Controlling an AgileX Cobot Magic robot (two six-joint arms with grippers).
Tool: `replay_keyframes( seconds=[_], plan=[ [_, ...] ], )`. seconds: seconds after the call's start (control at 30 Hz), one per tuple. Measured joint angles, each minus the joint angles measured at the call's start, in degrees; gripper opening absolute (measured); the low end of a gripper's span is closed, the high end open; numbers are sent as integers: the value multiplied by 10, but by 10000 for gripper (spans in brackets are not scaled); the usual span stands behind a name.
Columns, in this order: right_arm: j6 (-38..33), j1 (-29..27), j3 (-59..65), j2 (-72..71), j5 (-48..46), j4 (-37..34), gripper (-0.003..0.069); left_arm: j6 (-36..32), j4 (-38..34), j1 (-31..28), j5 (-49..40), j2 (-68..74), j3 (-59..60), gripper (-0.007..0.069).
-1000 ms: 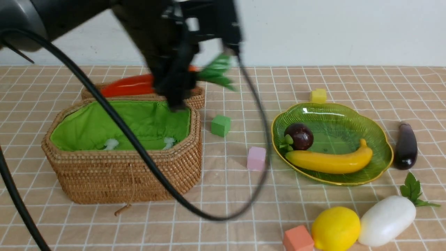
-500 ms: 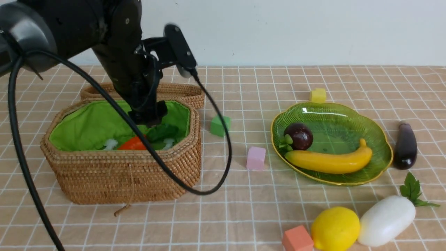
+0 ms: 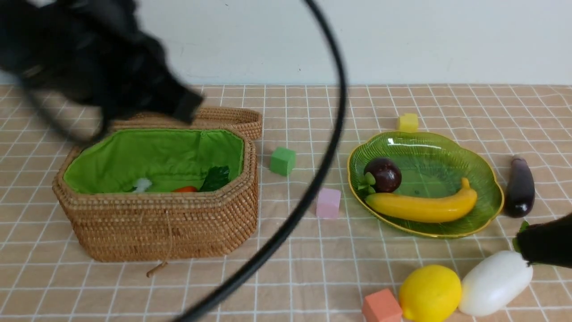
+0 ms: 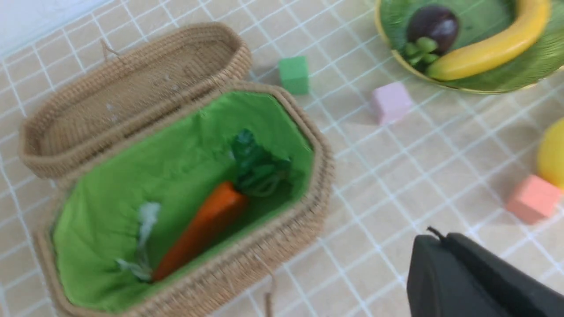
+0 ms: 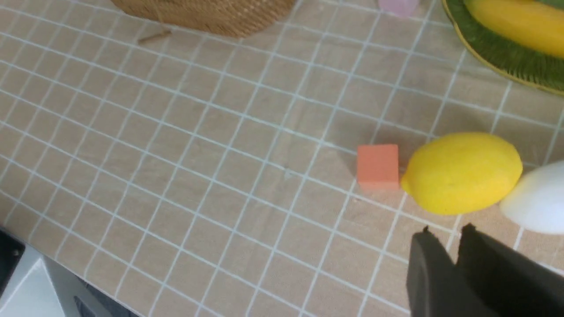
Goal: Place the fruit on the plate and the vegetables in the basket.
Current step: Use the right arm to grab a lemon and put it into the right plate
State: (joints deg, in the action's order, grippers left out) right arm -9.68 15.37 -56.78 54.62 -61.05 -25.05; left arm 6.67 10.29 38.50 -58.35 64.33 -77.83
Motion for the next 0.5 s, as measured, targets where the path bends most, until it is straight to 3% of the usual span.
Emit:
replay_keyframes(
  seconds=[0.23,0.3,0.4,0.47,0.5],
  plan=[
    [44,48,0,127,25,16,69,10,-61,4,115,-216,250,-13],
    [97,98,-5,183,46,60,63,10,-77,4,169,-308,341,-13],
    [179,131,-21,226,51,126,67,10,-81,4,209,-377,396,-13],
    [209,136,-27,239,53,154,72,10,-83,4,215,-394,415,-13],
    [258,136,-31,252,55,183,86,10,-83,4,217,-402,425,-13]
  ],
)
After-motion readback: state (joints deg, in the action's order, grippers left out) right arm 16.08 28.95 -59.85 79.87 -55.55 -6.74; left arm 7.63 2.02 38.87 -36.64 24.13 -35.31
